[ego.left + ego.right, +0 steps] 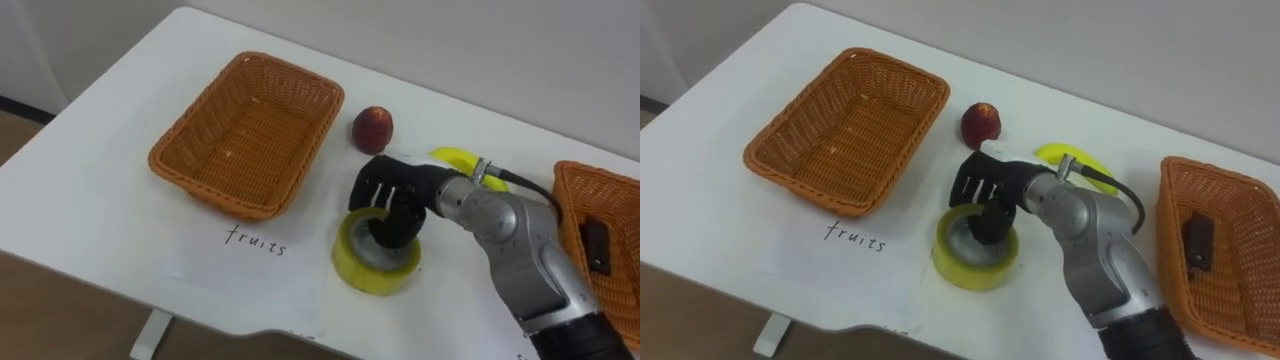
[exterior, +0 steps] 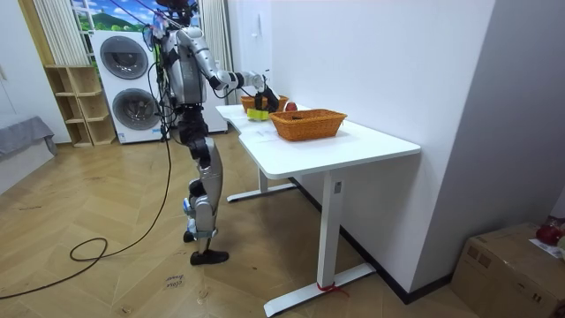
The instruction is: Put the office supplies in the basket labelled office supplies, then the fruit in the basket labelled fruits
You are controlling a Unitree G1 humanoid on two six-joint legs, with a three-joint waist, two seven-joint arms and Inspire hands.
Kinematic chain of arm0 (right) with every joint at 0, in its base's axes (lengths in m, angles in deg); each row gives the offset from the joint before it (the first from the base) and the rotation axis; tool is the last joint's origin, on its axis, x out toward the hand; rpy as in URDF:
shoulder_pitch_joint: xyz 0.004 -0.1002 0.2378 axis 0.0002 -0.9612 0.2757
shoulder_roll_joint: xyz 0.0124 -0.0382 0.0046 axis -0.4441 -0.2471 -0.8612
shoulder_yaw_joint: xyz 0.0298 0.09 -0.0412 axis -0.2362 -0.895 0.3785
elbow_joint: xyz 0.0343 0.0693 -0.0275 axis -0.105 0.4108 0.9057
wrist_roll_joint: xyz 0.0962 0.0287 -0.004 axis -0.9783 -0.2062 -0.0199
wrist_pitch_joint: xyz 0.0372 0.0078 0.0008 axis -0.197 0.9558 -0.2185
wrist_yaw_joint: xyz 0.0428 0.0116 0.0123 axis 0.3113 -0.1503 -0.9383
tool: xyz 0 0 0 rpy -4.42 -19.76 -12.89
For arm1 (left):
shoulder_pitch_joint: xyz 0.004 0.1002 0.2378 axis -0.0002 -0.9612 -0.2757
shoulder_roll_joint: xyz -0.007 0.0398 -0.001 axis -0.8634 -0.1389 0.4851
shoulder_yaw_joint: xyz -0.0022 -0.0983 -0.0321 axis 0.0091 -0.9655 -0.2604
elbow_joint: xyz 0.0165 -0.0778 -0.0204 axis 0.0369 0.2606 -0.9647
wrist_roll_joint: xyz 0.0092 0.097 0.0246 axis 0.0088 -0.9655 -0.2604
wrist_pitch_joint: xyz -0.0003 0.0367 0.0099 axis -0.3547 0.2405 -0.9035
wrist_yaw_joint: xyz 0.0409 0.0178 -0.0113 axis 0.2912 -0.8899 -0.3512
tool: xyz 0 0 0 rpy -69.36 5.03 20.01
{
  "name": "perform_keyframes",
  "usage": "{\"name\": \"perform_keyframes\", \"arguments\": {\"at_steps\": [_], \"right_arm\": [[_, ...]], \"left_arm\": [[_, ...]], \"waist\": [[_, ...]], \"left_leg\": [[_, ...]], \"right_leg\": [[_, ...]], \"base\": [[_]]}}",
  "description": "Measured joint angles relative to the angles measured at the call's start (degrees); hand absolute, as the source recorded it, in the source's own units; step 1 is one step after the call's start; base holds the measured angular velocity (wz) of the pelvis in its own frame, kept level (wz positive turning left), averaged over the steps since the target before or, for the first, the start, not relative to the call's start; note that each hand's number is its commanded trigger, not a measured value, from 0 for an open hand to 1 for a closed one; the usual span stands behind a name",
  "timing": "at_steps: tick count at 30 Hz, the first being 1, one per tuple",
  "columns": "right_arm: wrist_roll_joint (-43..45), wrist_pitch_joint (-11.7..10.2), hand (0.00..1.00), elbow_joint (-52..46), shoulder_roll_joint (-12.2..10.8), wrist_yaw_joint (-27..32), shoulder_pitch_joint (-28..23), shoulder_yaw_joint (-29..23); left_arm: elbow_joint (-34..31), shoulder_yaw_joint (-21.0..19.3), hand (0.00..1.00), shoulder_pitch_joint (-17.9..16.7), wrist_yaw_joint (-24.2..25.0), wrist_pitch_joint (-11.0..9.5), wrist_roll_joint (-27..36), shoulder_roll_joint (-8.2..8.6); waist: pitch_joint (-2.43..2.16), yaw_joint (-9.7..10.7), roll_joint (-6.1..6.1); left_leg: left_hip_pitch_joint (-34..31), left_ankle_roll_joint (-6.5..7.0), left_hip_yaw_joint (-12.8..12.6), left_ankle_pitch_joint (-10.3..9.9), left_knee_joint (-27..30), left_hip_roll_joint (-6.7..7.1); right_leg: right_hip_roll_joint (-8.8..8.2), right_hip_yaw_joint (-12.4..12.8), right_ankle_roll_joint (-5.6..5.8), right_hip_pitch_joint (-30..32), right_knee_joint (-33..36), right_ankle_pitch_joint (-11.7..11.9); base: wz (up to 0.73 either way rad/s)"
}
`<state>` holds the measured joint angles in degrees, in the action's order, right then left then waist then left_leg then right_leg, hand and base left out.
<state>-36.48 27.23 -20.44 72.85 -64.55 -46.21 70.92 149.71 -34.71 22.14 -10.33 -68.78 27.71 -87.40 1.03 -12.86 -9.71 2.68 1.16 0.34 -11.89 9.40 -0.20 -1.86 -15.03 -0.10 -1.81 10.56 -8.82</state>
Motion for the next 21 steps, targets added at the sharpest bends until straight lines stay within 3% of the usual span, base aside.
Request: {"name": "perform_keyframes", "arguments": {"at_steps": [21], "right_arm": [[-0.31,0.04,1.0,-0.24,0.79,-0.85,0.01,-0.01]], "left_arm": [[1.74,-0.97,0.0,0.68,1.0,-0.08,0.09,0.04]], "waist": [[0.07,0.02,0.14]], "left_leg": [[-0.01,0.0,-0.01,0.0,0.09,0.02]], "right_leg": [[-0.02,0.07,0.0,-0.04,0.01,0.0]], "base": [[0.0]]}}
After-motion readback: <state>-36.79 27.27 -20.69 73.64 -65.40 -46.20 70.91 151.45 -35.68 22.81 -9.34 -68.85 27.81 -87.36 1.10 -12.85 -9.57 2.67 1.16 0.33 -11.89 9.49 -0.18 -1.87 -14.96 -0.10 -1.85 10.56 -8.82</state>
